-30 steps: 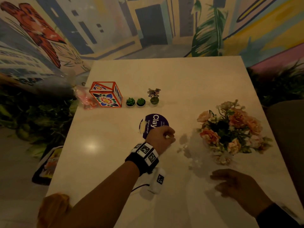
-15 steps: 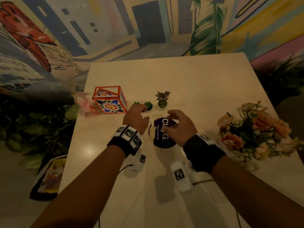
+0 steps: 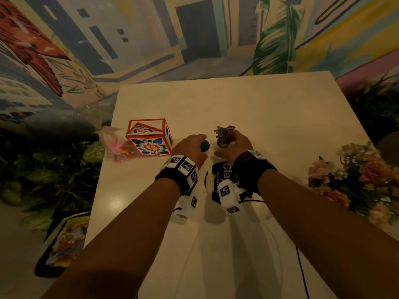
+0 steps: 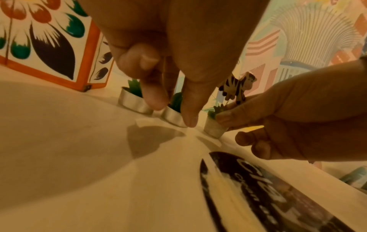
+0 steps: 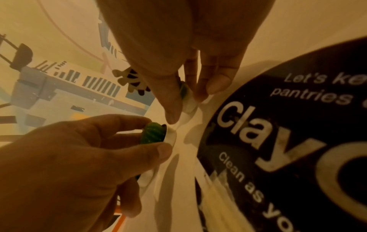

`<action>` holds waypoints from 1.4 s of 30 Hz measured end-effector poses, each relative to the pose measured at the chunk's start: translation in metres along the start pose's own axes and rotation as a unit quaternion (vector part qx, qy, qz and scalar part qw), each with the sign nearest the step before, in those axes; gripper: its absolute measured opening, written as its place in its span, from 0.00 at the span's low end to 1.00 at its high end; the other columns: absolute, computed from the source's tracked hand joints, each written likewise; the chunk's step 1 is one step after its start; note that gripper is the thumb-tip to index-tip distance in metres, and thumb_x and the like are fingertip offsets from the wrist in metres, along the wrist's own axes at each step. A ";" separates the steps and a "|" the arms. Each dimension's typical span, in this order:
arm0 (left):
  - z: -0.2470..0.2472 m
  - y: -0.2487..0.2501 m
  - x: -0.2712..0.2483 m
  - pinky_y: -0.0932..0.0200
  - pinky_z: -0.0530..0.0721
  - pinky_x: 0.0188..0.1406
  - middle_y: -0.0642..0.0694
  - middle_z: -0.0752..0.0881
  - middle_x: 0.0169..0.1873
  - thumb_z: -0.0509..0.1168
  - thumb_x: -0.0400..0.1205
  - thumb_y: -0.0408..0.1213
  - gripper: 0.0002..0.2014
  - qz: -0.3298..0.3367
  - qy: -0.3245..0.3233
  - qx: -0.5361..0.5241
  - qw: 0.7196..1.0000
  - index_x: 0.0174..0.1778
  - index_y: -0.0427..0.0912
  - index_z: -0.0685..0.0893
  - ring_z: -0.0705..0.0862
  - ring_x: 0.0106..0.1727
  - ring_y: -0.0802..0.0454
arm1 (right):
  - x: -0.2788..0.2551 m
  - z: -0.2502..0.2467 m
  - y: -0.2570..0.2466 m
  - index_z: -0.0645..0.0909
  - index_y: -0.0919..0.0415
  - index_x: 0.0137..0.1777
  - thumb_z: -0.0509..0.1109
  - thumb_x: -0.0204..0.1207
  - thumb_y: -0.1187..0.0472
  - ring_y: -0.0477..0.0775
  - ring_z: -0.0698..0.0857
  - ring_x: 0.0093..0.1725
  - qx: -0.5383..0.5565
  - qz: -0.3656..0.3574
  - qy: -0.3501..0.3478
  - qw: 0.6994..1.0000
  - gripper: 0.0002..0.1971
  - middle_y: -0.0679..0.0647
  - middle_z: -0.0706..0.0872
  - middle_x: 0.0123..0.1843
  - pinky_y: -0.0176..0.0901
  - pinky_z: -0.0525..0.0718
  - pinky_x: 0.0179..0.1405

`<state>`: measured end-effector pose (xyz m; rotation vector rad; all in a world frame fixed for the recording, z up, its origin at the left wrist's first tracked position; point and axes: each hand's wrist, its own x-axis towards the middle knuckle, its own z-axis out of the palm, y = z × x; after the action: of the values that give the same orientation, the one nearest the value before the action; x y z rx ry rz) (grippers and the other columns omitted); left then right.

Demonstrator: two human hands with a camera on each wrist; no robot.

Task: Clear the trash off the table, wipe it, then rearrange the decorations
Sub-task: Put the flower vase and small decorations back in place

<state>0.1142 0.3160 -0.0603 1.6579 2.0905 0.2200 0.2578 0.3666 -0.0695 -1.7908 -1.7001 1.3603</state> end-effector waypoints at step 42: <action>0.093 0.096 -0.106 0.59 0.79 0.55 0.49 0.84 0.60 0.71 0.74 0.39 0.26 0.000 0.025 -0.124 0.992 0.69 0.50 0.75 0.83 0.59 0.48 | -0.116 -0.050 0.119 0.80 0.62 0.61 0.71 0.70 0.62 0.61 0.83 0.58 0.045 0.022 0.092 0.994 0.18 0.61 0.84 0.58 0.52 0.82 0.60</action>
<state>0.2577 0.2251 -0.0769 1.5179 2.0064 0.5031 0.3868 0.2520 -0.0883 -1.8502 -1.4887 1.2275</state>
